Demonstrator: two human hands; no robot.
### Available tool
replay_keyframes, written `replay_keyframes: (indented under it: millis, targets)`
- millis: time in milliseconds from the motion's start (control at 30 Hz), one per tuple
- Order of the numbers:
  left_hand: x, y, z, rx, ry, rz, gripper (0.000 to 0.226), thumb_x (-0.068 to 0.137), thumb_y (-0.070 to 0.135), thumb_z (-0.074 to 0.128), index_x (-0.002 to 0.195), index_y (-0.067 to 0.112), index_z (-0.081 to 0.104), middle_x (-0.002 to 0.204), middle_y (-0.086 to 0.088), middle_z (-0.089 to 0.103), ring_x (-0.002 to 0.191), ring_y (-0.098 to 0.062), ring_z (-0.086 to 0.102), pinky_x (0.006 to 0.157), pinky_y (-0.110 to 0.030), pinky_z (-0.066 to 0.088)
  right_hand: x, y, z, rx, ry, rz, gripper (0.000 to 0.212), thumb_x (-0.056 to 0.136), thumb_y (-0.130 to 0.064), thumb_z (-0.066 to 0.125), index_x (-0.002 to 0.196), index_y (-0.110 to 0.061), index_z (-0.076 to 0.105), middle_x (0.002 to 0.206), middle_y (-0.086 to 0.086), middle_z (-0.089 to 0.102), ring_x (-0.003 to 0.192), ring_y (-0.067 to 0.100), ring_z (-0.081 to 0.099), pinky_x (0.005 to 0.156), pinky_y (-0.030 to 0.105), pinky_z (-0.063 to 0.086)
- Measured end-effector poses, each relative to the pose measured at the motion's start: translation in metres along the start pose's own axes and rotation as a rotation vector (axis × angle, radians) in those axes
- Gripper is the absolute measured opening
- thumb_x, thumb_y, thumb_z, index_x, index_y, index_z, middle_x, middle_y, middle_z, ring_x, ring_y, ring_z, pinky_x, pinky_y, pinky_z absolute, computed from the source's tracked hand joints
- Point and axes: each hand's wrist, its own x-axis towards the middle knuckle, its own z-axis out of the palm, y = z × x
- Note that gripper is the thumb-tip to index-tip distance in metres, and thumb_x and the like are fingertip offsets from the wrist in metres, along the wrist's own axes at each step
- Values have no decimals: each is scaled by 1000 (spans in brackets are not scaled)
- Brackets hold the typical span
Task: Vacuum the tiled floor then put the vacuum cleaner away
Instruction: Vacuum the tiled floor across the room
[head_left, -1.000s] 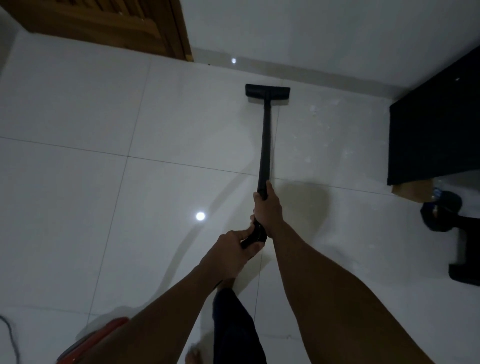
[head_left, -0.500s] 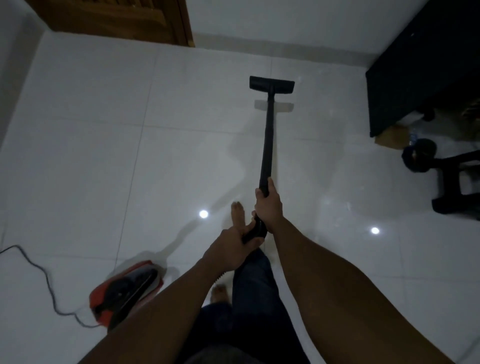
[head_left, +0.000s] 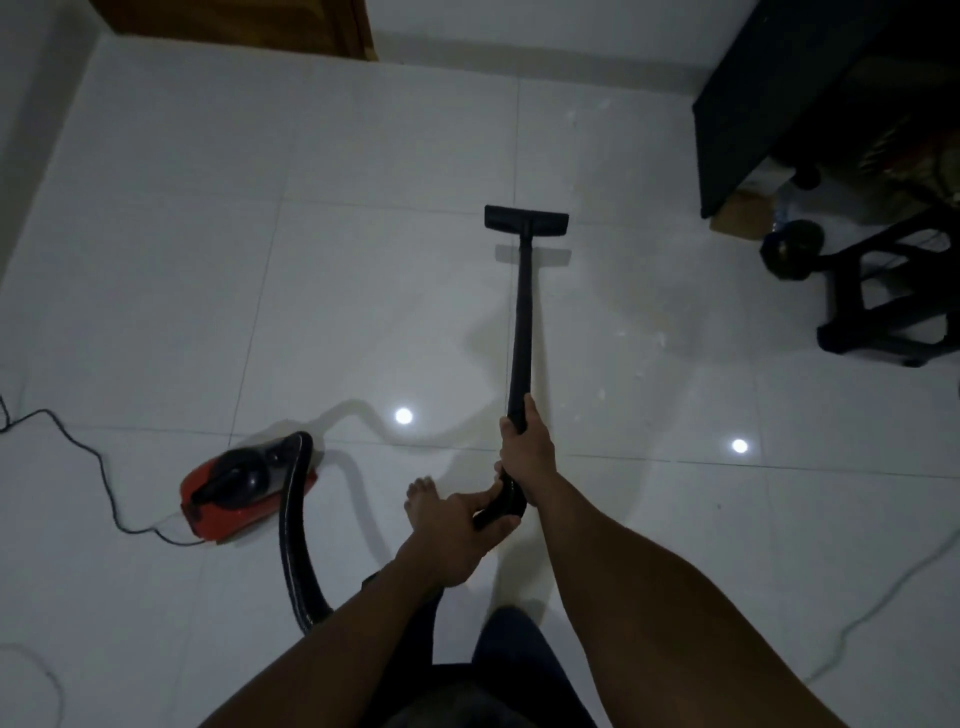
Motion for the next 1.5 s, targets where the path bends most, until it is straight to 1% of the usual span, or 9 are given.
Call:
replay_keyframes:
  millis: [100, 267, 333, 567, 767, 900, 1033, 1333, 1500]
  targets:
    - [-36, 1, 50, -126, 18, 67, 54, 96, 55, 54, 146, 37, 45, 131, -37, 50, 89, -7, 53, 95, 2, 32, -28, 48, -19, -3, -17, -12, 63, 107, -32, 49, 161, -40, 19, 100, 11, 60, 57, 18, 58, 54, 28, 52]
    - [-103, -1, 136, -219, 36, 110, 46, 95, 47, 62, 138, 36, 53, 108, -19, 51, 82, 26, 19, 68, -2, 48, -87, 131, -51, -34, -50, 0, 63, 106, -31, 49, 161, -41, 19, 97, 12, 63, 62, 20, 60, 47, 24, 49]
    - [-131, 3, 169, -231, 11, 90, 47, 96, 42, 62, 140, 27, 56, 107, -4, 48, 90, -4, 42, 62, 10, 35, -113, 166, -66, -16, -61, 11, 64, 106, -29, 49, 161, -41, 18, 94, 12, 60, 63, 22, 59, 50, 27, 50]
    - [-211, -12, 263, -299, -55, -32, 48, 94, 44, 64, 138, 24, 59, 87, 14, 69, 66, 12, 59, 65, -11, 46, -183, 273, -87, -152, -57, 0, 63, 107, -28, 48, 163, -33, 19, 115, 12, 66, 68, 15, 58, 60, 28, 50]
    - [-277, -48, 336, -234, -113, 28, 63, 94, 46, 64, 149, 21, 46, 132, -19, 63, 100, 8, 59, 66, -10, 51, -243, 374, -88, -121, -16, 14, 64, 105, -30, 48, 162, -35, 21, 142, 14, 59, 100, 26, 62, 97, 46, 55]
    - [-325, -71, 374, -196, -143, 14, 49, 90, 54, 63, 128, 24, 67, 102, 3, 74, 84, -8, 71, 79, -34, 59, -286, 434, -85, -51, 10, 28, 64, 105, -32, 50, 162, -34, 21, 143, 13, 58, 101, 24, 56, 103, 54, 52]
    - [-381, -92, 419, -163, -199, 28, 43, 90, 56, 62, 119, 26, 70, 81, 14, 71, 65, 7, 65, 62, -18, 50, -339, 497, -85, -54, 17, 61, 64, 106, -30, 49, 163, -33, 20, 142, 14, 59, 97, 24, 53, 103, 54, 52]
    - [-456, -108, 482, -72, -249, -8, 53, 86, 64, 58, 126, 31, 67, 115, 5, 69, 111, -16, 64, 105, -45, 46, -416, 577, -99, 12, 23, 162, 65, 105, -28, 49, 163, -30, 19, 133, 12, 61, 96, 27, 54, 98, 51, 52]
    - [-470, -109, 514, -51, -257, 32, 54, 96, 48, 60, 134, 10, 60, 92, -1, 46, 97, -11, 42, 74, 4, 32, -431, 607, -113, -13, 9, 203, 65, 105, -29, 49, 163, -32, 19, 115, 13, 58, 90, 28, 58, 90, 50, 59]
